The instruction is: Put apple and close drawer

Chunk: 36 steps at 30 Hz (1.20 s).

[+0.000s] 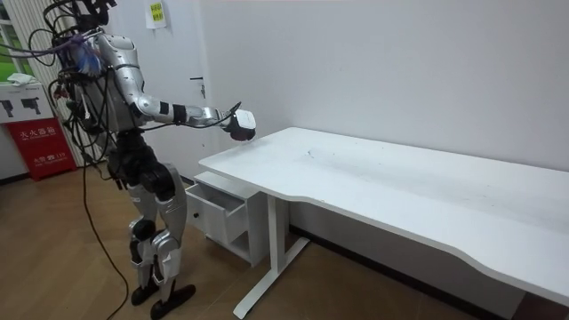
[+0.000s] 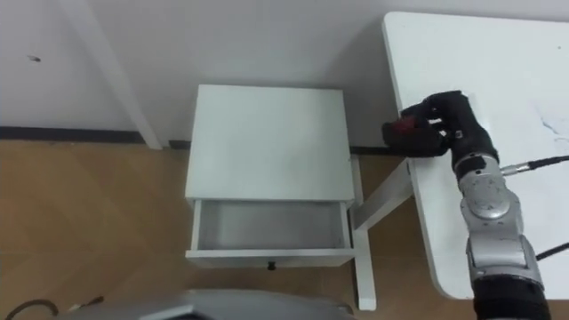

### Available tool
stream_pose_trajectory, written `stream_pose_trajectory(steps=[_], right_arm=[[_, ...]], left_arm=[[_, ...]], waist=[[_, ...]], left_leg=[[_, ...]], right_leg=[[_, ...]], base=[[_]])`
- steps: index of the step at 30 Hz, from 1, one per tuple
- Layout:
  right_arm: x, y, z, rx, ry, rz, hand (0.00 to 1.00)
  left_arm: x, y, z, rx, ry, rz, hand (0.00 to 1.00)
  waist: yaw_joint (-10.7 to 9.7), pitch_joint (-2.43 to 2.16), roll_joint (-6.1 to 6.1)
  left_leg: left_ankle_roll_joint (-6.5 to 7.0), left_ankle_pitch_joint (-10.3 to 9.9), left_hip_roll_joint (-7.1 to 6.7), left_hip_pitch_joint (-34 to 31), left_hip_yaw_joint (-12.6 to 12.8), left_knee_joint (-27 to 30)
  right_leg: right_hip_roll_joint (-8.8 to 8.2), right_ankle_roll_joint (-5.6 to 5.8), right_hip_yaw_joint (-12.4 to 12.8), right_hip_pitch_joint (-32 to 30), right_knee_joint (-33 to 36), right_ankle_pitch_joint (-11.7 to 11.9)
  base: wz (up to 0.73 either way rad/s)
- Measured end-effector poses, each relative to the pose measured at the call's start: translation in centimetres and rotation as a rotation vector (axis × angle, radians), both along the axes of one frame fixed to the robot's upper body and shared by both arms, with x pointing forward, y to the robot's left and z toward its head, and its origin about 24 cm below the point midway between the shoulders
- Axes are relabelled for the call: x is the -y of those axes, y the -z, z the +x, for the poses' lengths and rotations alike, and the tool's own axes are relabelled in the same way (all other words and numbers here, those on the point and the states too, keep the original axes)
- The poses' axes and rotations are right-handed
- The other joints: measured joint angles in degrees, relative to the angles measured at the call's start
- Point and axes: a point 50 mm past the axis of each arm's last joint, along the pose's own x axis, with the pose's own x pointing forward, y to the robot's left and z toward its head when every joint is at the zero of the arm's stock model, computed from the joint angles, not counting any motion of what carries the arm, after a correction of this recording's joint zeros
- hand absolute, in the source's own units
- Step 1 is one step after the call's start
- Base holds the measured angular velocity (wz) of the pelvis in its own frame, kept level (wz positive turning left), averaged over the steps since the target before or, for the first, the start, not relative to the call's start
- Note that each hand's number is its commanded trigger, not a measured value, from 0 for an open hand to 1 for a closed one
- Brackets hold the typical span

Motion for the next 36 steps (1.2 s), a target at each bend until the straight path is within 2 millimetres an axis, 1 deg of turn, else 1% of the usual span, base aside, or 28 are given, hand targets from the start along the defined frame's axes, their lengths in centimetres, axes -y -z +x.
stream_pose_trajectory(steps=[3, 4, 5, 7, 9, 12, 16, 21, 26, 29, 35, 36], right_arm=[[-1.7, -0.3, 0.4, 0.008, -0.083, -0.004, 1.0], [-2.5, -0.6, 0.6, 0.012, -0.128, -0.023, 1.0], [-3.3, -1.0, 0.7, 0.02, -0.174, -0.034, 1.0], [-4.1, -1.5, 0.8, 0.033, -0.22, -0.044, 1.0], [-5.1, -1.8, 0.8, 0.035, -0.281, -0.056, 1.0], [-6.0, -1.4, 0.7, 0.003, -0.336, -0.063, 1.0], [-7.1, -0.9, 0.6, -0.025, -0.366, -0.068, 1.0], [-8.8, -0.2, 0.3, -0.072, -0.437, -0.032, 1.0], [-9.8, 0.2, 0.0, -0.109, -0.501, -0.04, 1.0], [-10.3, 0.5, -0.2, -0.131, -0.529, -0.077, 1.0], [-10.2, 1.2, -0.5, -0.181, -0.549, -0.114, 1.0], [-10.1, 1.4, -0.6, -0.193, -0.549, -0.114, 0.85]], left_arm=[[0.1, 0.0, 0.2, 0.001, 0.013, 0.0, 0.0], [0.1, 0.0, 0.6, 0.01, 0.018, 0.001, 0.0], [0.1, 0.0, 0.7, 0.011, 0.019, 0.001, 0.0], [0.1, 0.0, 1.0, 0.022, 0.023, 0.005, 0.0], [0.0, -0.1, 1.1, 0.03, 0.026, 0.012, 0.0], [0.1, 0.0, 0.9, 0.024, 0.026, 0.011, 0.0], [0.4, 0.1, 0.9, 0.011, 0.045, -0.006, 0.0], [0.9, 0.4, 1.0, -0.003, 0.055, -0.022, 0.0], [1.2, 0.5, 1.0, -0.012, 0.076, -0.029, 0.0], [1.3, 0.5, 1.6, -0.003, 0.088, -0.03, 0.0], [1.3, 0.4, 2.1, 0.014, 0.098, -0.029, 0.0], [1.3, 0.4, 2.2, 0.017, 0.098, -0.029, 0.0]], waist=[[0.4, 0.03, 0.07], [1.1, 0.03, 0.07], [1.59, 0.03, 0.05], [2.07, -0.06, -0.07], [3.11, -0.15, -0.13], [3.71, -0.16, -0.12], [4.58, 0.04, 0.37], [4.59, 0.11, 0.85], [4.51, 0.13, 0.87], [4.49, 0.0, 0.69], [4.52, -0.02, 0.67], [4.55, -0.03, 0.66]], left_leg=[[0.0, 0.0, 0.01, -0.07, -0.08, -0.01], [-0.01, 0.01, 0.02, -0.12, -0.01, 0.06], [-0.01, 0.01, 0.02, -0.27, -0.02, 0.2], [-0.01, 0.01, 0.01, -0.44, -0.07, 0.38], [-0.01, 0.01, -0.02, -0.84, -0.15, 0.67], [-0.01, 0.01, -0.02, -0.85, -0.31, 0.71], [0.0, 0.01, -0.02, -0.93, -0.32, 0.8], [0.0, 0.0, -0.02, -0.95, -0.51, 0.69], [0.0, 0.0, -0.03, -1.24, -0.75, 0.92], [0.0, 0.0, -0.05, -1.97, -0.65, 1.03], [0.01, 0.01, -0.06, -1.97, -0.28, 0.91], [0.01, 0.01, -0.06, -1.96, -0.25, 0.87]], right_leg=[[0.01, 0.0, -0.14, -0.09, -0.03, 0.0], [0.04, 0.0, 0.0, -0.24, -0.02, 0.0], [0.04, 0.0, 0.0, -0.35, -0.05, 0.0], [0.02, 0.0, -0.02, -0.43, -0.06, 0.0], [-0.05, 0.02, -0.27, -0.62, -0.04, 0.01], [-0.09, 0.09, -0.61, -0.53, -0.04, 0.05], [-0.1, 0.09, -0.59, -0.51, -0.05, 0.05], [-0.12, 0.09, -0.99, -0.22, -0.04, 0.06], [-0.23, 0.09, -1.65, -0.24, -0.03, 0.05], [-0.34, 0.09, -2.06, -0.74, -0.03, 0.06], [-0.36, 0.1, -2.21, -0.72, -0.11, 0.06], [-0.36, 0.1, -2.21, -0.72, -0.13, 0.06]], base=[[0.01], [0.0], [0.0], [0.02], [0.05], [0.06], [0.0], [0.04], [0.06], [0.07], [0.01], [0.0]])
